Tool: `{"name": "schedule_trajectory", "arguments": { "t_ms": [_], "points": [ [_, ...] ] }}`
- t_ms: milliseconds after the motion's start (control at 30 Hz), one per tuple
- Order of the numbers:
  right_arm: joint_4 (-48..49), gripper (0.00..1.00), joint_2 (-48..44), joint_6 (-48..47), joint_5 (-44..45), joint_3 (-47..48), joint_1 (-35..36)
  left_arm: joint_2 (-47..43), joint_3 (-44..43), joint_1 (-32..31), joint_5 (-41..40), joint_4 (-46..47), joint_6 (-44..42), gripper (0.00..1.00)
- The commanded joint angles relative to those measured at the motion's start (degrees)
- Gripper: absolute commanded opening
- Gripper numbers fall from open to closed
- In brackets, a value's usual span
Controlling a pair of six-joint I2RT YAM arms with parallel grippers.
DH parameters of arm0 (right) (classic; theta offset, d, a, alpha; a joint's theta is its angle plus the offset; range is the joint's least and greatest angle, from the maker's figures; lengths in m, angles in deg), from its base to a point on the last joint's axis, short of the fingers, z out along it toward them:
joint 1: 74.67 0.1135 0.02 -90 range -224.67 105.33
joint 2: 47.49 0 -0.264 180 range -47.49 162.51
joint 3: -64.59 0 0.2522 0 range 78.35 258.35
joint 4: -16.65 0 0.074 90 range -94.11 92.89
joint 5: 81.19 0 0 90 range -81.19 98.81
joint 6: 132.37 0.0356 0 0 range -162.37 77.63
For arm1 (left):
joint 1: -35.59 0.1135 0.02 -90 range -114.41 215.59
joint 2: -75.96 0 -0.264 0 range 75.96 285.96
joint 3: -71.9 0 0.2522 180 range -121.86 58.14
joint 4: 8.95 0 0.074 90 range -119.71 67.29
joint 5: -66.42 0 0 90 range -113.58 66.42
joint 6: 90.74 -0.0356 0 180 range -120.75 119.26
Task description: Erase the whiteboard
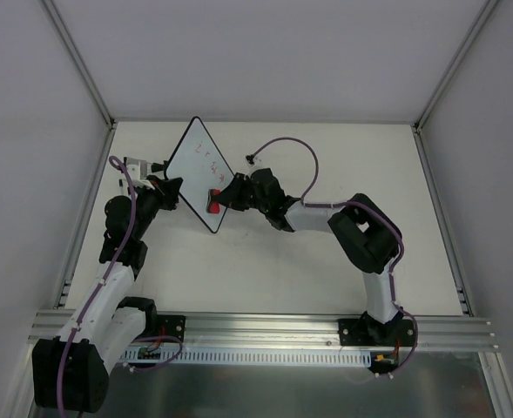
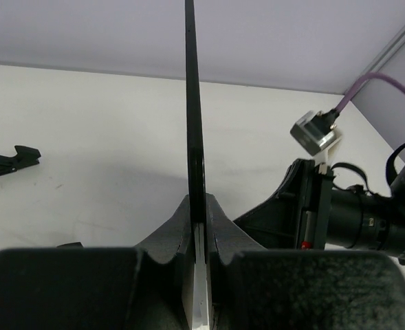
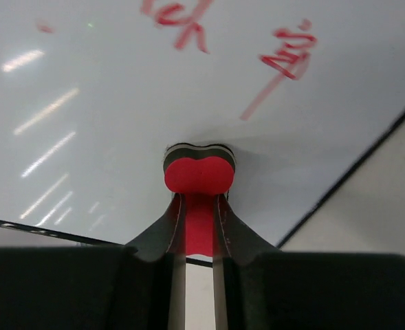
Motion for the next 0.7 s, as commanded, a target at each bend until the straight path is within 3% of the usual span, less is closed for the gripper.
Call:
{"name": "schedule_trajectory", "arguments": {
  "t_ms": [0,367,667],
  "points": [
    [0.68,0.1,-0.19,2.63,2.55,-4.47,-0.73,-0.17,1.46,-1.88,8.97,-5.04,0.02,0.0],
    [1.12,0.1,-0.98,-0.7,2.9,-3.43,-2.05,-0.17,1.28,-1.88,11.43,-5.21,-0.07,0.0],
    [1.03,0.11,-3.18,-0.7,3.78,8.25,-2.22,0.44,1.37,-2.06,14.33,-5.65,0.28,0.0]
  ]
}}
